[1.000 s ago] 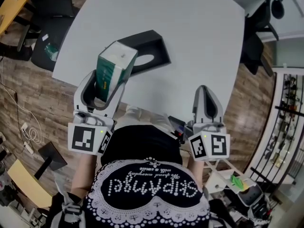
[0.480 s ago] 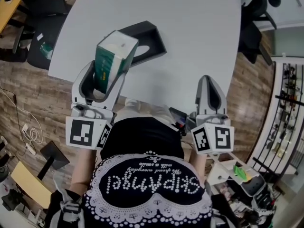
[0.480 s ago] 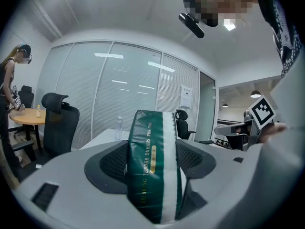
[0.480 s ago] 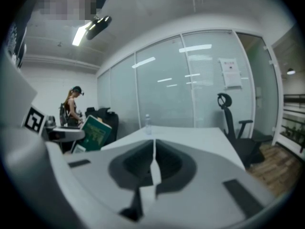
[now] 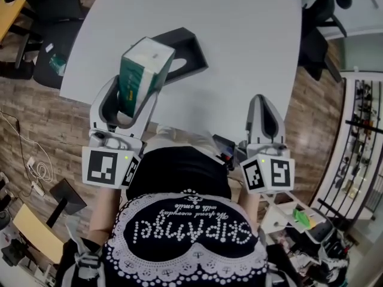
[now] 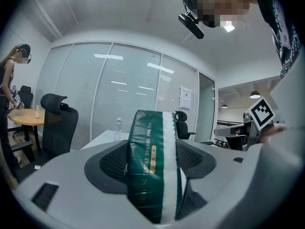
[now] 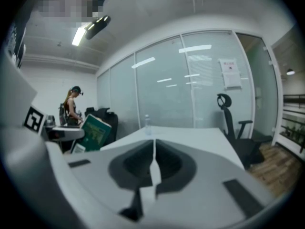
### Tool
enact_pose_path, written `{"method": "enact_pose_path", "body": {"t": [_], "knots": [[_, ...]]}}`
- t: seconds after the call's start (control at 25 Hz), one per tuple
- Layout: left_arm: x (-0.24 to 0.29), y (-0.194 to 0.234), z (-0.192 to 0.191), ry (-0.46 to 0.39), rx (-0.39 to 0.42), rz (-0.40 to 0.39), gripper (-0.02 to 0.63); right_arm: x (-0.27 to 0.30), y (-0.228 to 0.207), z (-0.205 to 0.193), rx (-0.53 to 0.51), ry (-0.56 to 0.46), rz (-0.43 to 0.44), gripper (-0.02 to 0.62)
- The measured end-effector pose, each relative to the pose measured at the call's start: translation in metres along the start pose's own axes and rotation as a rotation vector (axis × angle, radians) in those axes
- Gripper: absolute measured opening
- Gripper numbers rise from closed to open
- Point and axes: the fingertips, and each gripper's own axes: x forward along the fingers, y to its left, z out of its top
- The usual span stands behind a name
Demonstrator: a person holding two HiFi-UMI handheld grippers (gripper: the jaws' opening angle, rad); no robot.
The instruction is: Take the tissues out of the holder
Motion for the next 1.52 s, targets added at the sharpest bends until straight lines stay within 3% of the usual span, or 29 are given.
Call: {"method": "enact_pose_path", "body": {"t": [0.84,1.52], "knots": [[-0.005,0.01,0.002,0.01,0.002,0.017,0.339,0.007,0.012,-0.002,-0.007,0.021,0.039,0.034],[0.008,0.013,0.004,0.005,-0.004,0.0,0.339,0.01,0.002,0.001,-0.03,0.033,0.0,0.034]]}}
